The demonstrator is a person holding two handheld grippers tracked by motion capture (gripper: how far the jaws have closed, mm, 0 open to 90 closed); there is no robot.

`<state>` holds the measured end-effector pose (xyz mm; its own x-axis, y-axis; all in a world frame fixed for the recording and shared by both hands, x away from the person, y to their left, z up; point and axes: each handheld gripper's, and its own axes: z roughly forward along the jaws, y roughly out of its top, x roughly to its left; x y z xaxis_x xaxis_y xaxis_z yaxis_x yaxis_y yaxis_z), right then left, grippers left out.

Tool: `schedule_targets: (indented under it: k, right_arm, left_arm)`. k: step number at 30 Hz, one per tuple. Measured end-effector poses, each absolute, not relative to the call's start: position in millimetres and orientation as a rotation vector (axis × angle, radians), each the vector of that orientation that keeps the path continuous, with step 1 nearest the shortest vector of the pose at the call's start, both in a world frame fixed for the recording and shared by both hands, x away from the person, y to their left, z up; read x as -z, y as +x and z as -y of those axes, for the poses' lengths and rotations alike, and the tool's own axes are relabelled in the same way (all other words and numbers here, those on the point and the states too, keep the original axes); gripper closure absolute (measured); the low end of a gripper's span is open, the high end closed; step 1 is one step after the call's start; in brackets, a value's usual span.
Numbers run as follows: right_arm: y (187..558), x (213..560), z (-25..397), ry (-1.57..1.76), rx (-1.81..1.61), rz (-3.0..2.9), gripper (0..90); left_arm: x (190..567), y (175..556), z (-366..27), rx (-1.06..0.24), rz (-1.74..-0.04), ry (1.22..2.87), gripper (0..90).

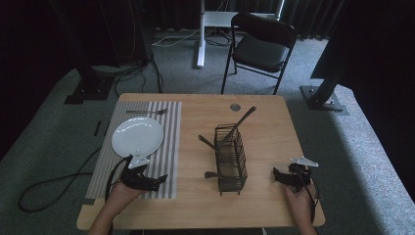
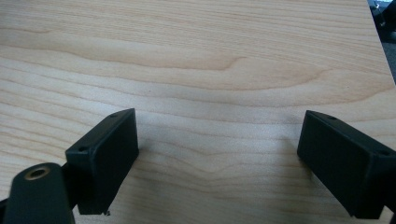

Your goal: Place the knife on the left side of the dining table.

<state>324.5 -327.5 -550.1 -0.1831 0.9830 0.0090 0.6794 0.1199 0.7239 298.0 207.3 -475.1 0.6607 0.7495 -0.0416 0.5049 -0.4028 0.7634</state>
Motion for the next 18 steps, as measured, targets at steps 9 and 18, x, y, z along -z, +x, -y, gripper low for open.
schedule_targets:
  k: [9, 18]
  right_arm:
    - [324.6, 550.2, 327.7, 1.604, -0.833, -1.924, 11.9]
    - [324.6, 550.2, 327.6, 1.605, -0.833, -1.923, 11.9]
  left_arm:
    - [458.0, 311.5, -184.3, -0.383, -0.889, 2.084, 3.7]
    - [441.2, 322.3, -165.3, -0.368, -0.834, 2.073, 5.1]
